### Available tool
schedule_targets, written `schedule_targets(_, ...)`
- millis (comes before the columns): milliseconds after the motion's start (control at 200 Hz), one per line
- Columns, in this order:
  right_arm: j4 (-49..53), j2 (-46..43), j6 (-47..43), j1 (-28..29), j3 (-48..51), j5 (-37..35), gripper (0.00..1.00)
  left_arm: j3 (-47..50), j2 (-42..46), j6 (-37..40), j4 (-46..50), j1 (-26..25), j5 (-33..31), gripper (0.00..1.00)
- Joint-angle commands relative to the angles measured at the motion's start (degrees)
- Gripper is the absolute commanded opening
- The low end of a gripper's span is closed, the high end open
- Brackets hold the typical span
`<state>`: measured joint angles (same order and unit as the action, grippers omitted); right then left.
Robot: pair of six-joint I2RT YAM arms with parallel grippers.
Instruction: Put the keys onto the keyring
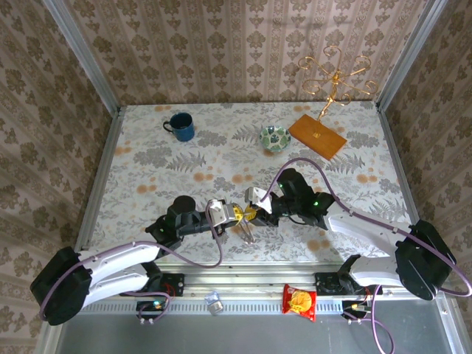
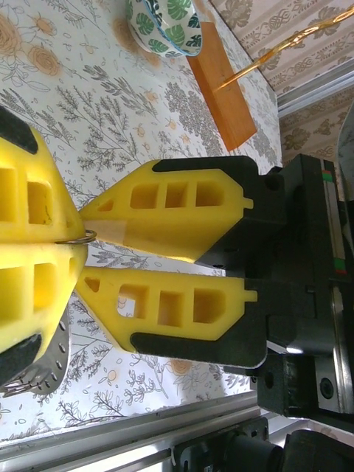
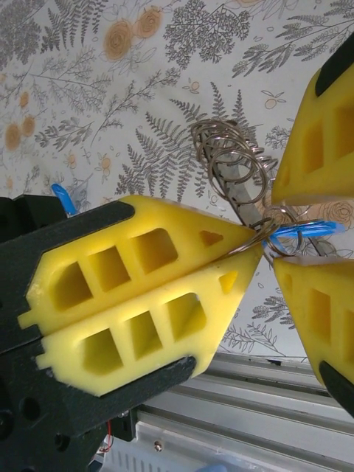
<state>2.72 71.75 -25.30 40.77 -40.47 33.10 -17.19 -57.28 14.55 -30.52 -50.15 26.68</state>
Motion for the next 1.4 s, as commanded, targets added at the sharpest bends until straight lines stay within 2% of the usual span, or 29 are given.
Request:
schedule_targets(0, -2.89, 0.57, -0.19, -0.21, -0.84, 1.44, 0.25, 0.45, -0.28, -1.52, -3.49, 0.43, 3.22, 0.00)
schedule_targets(315, -3.93, 1.07, -0.19, -0.20, -0.93, 2.98, 0.19, 0.66, -1.06, -2.79, -5.45, 0.76, 5.26, 0.00)
schedule_targets(370, -4.37, 1.30, -0.10, -0.28, -0.88, 3.60, 0.16, 0.79, -1.13, -3.19, -6.06, 0.85, 5.54, 0.00)
schedule_targets(500, -5.91, 1.58, -0.16, -0.45, -0.41, 6.01, 0.00, 1.58, -1.09, -3.97, -7.33, 1.37, 5.72, 0.00)
schedule_targets(615, -4.58, 1.56, -1.25, -0.79, -0.68, 6.47, 0.00, 2.90, -1.04, -4.77, -8.58, 2.25, 4.89, 0.00)
schedule_targets(730, 0.39, 2.05, -3.83, -0.85, -2.81, 5.93, 0.00, 2.83, -0.44, -4.41, -7.07, 2.36, 3.12, 0.16)
schedule_targets(880, 6.73, 2.85, -6.99, -0.71, -6.20, 4.91, 0.00, 0.75, 1.23, -1.19, 0.26, 2.36, 1.67, 0.18)
schedule_targets(1080, 14.30, 3.92, -11.11, 0.65, -10.39, 2.83, 0.00, -1.54, 2.21, 1.94, 7.31, 2.29, 0.92, 0.14)
schedule_targets(1235, 17.77, 4.55, -12.84, 2.36, -12.79, 1.71, 0.00, -2.63, 1.66, 3.33, 8.84, 2.31, 0.81, 0.00)
schedule_targets(1355, 16.16, 4.06, -10.79, 2.09, -12.28, 1.14, 0.00, -2.85, 1.55, 3.73, 8.82, 2.34, 0.50, 0.00)
schedule_targets(1390, 15.10, 3.66, -9.80, 1.68, -11.65, 0.40, 0.08, -2.85, 1.64, 3.65, 8.88, 2.29, 0.48, 0.00)
